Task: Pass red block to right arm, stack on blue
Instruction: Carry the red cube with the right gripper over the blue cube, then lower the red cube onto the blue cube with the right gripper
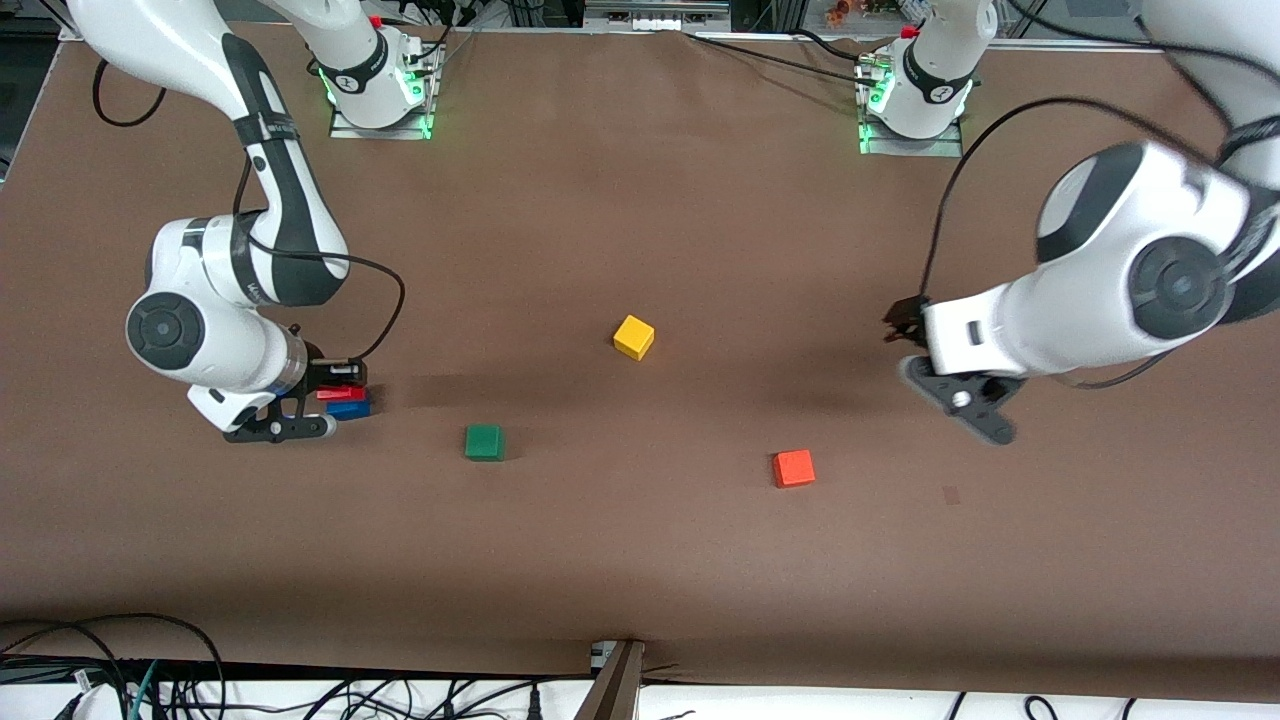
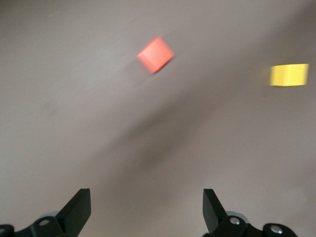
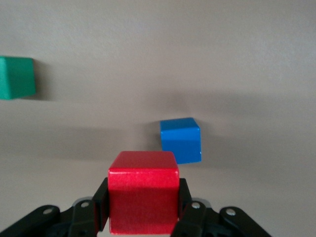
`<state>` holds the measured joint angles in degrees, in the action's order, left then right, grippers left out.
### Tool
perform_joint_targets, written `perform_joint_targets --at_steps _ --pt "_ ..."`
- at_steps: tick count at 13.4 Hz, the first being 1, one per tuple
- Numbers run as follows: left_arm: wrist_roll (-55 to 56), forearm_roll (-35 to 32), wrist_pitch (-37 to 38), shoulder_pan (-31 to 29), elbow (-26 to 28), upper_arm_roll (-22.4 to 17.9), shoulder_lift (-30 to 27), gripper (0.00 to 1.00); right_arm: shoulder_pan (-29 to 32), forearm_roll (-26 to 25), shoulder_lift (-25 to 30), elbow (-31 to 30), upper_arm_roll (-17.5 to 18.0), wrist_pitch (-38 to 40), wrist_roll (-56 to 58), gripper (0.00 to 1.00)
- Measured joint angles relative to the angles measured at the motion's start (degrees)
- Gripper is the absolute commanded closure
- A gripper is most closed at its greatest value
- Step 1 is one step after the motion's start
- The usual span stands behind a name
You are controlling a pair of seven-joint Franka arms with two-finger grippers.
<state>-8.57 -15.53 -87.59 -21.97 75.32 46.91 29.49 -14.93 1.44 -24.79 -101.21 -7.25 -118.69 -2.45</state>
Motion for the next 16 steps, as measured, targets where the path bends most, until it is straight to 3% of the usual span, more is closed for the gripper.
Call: perform_joint_targets --at_steps 3,4,8,10,14,16 --pt "4.4 -0.1 6.1 -0.9 -1.5 -1.2 -8.1 0.00 0.0 -1.1 2.2 -4.2 0.0 -2.6 0.8 0.84" --pt "5.0 -0.1 7.3 0.2 -1.6 -4.0 -11.1 0.00 0.0 -1.2 2.5 -4.8 0.0 -3.2 1.8 0.84" --pt "6.1 5.2 6.7 15.6 0.5 -29.5 -20.7 0.00 0.2 -1.2 2.8 -8.3 -0.7 -8.9 5.0 0.84" --pt "6.4 8.6 4.1 18.9 4.2 -37.9 -24.1 0.00 0.6 -1.3 2.7 -9.5 -1.0 -10.7 6.3 0.84" --pt "7.1 11.4 -5.4 22.9 18.2 -46.2 -30.8 0.00 1.0 -1.3 2.2 -10.4 -2.1 -13.6 10.1 0.84" --pt "8.6 11.5 -6.9 24.3 21.9 -47.0 -32.2 0.00 1.0 -1.3 1.6 -10.5 -2.1 -14.5 10.8 0.84"
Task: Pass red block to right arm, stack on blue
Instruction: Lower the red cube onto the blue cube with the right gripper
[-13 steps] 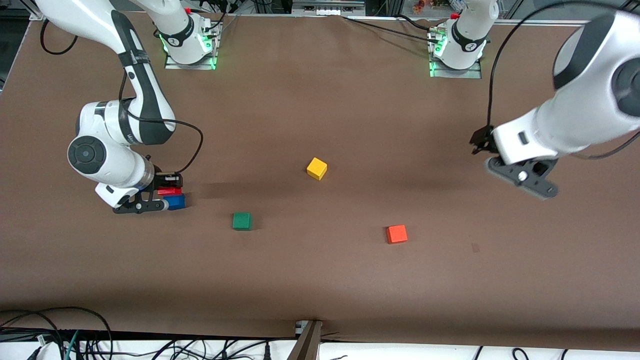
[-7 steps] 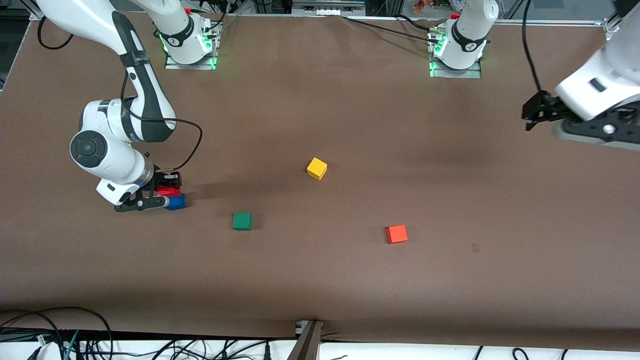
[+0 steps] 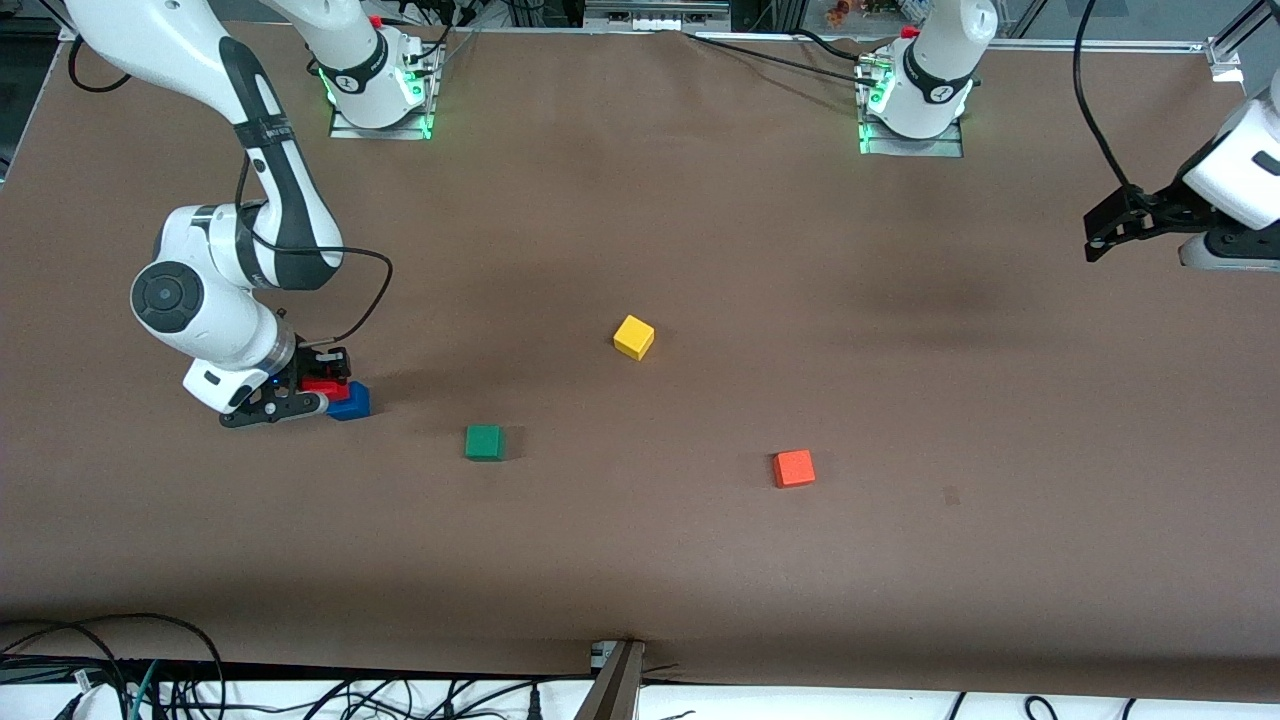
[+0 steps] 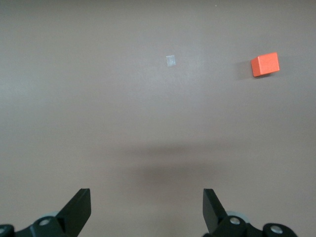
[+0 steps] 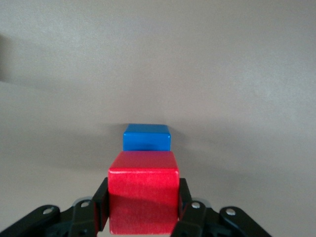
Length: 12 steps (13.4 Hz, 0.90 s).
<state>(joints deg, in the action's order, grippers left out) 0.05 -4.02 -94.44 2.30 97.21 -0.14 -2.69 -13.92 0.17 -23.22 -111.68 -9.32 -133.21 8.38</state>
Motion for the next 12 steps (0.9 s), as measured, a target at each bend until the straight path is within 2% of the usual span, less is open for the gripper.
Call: perform_joint_targets --at_steps 4,7,12 --pt "3.2 0.3 0.0 0.7 0.7 0.5 0.0 0.00 0.1 0.0 -1.4 0.0 0.0 -1.6 0.6 0.84" --pt "3.9 4.4 0.0 0.8 0.7 0.4 0.1 0.00 0.2 0.0 -1.7 0.0 0.0 -1.8 0.6 0.84" --pt "3.9 4.7 -0.2 0.8 0.5 0.3 0.1 0.00 0.2 1.1 -1.9 -0.1 0.0 -2.2 0.4 0.84"
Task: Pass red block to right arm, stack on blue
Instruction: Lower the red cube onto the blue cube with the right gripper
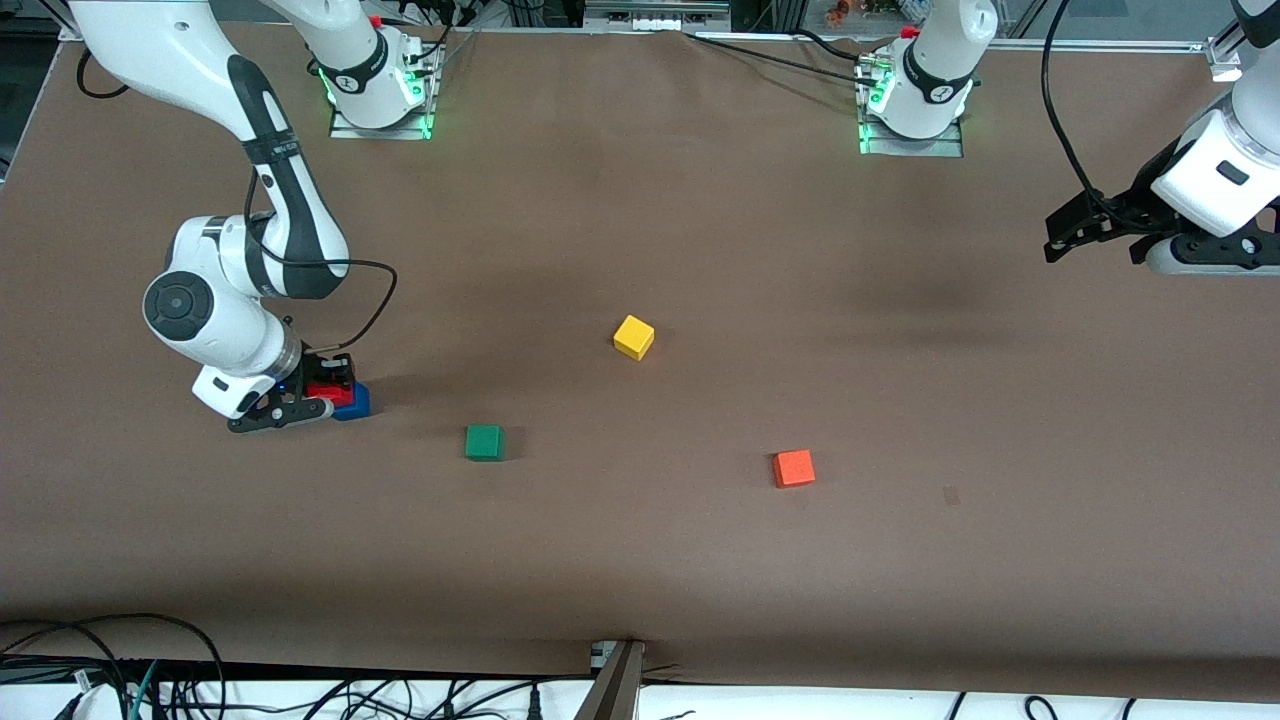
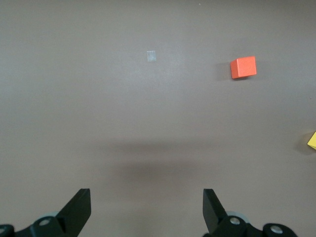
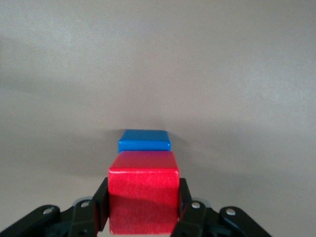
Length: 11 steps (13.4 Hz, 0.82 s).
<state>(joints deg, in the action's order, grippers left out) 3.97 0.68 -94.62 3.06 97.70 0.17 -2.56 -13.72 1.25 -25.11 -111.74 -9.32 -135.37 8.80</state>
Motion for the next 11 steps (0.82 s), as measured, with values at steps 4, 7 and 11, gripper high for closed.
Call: perform_joint_targets --at_steps 4,7,11 --pt "0.0 -0.5 0.0 0.2 0.0 0.1 0.1 0.00 0.0 0.2 -0.2 0.0 0.0 -0.1 0.0 0.84" --pt "0.0 -0.6 0.0 0.2 0.0 0.1 0.5 0.00 0.0 0.9 -0.2 0.0 0.0 -0.3 0.0 0.83" --pt "0.0 -0.6 -0.4 0.2 -0.1 0.1 1.0 0.00 0.0 1.2 -0.2 0.0 0.0 -0.4 0.0 0.62"
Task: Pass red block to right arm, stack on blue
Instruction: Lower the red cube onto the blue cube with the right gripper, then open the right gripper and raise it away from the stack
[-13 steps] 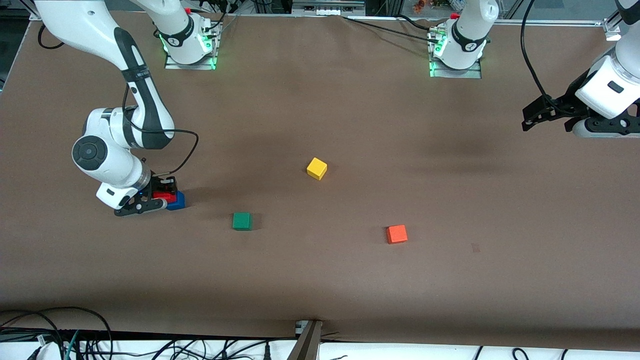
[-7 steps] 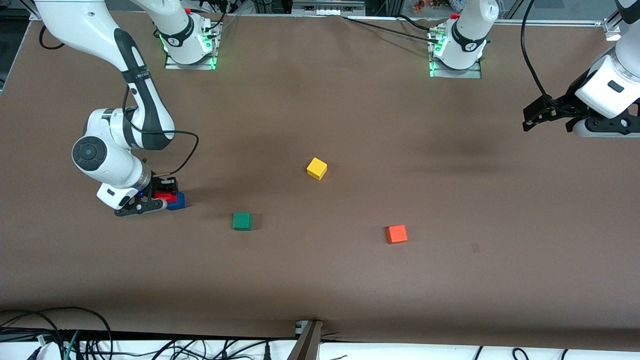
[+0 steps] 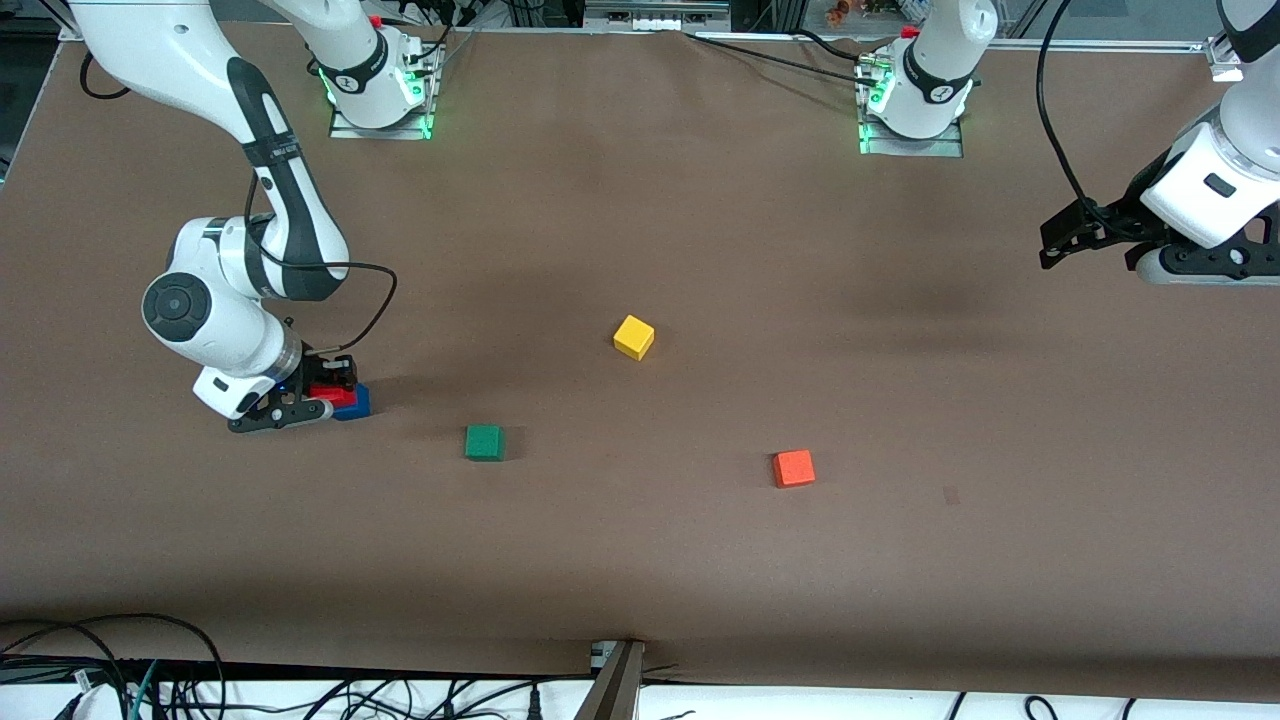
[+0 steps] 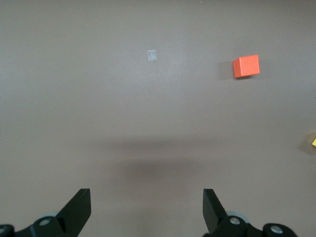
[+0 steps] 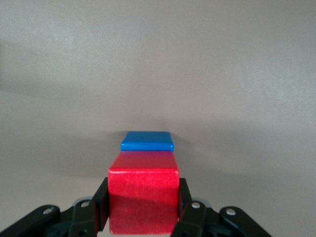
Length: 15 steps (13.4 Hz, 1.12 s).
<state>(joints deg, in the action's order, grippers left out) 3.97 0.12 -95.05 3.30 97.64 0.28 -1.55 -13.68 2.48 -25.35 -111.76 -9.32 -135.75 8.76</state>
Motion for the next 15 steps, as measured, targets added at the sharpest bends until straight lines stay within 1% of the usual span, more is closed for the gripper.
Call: perform_joint_targets --at_steps 1,2,5,10,12,15 --pt "0.0 0.0 0.0 0.0 0.0 0.0 0.0 0.00 0.0 0.0 0.0 0.0 0.0 0.0 0.0 0.22" --pt "0.0 0.0 0.0 0.0 0.0 0.0 0.0 0.00 0.0 0.0 0.0 0.0 0.0 0.0 0.0 0.00" --pt "0.0 0.0 0.0 0.0 0.0 0.0 0.3 0.00 0.0 0.0 0.0 0.4 0.0 -0.2 0.0 0.00" --pt "0.0 -0.1 0.0 0.0 -0.1 0.0 0.5 0.00 0.8 0.0 0.7 3.3 0.0 0.5 0.0 0.00" --pt "0.0 -0.1 0.0 0.0 -0.1 -0.1 0.7 0.00 0.8 0.0 1.3 5.9 0.0 5.2 0.0 0.00" --pt "0.0 -0.1 0.0 0.0 -0.1 0.0 0.9 0.00 0.8 0.0 2.2 13.1 -0.6 18.3 0.0 0.00"
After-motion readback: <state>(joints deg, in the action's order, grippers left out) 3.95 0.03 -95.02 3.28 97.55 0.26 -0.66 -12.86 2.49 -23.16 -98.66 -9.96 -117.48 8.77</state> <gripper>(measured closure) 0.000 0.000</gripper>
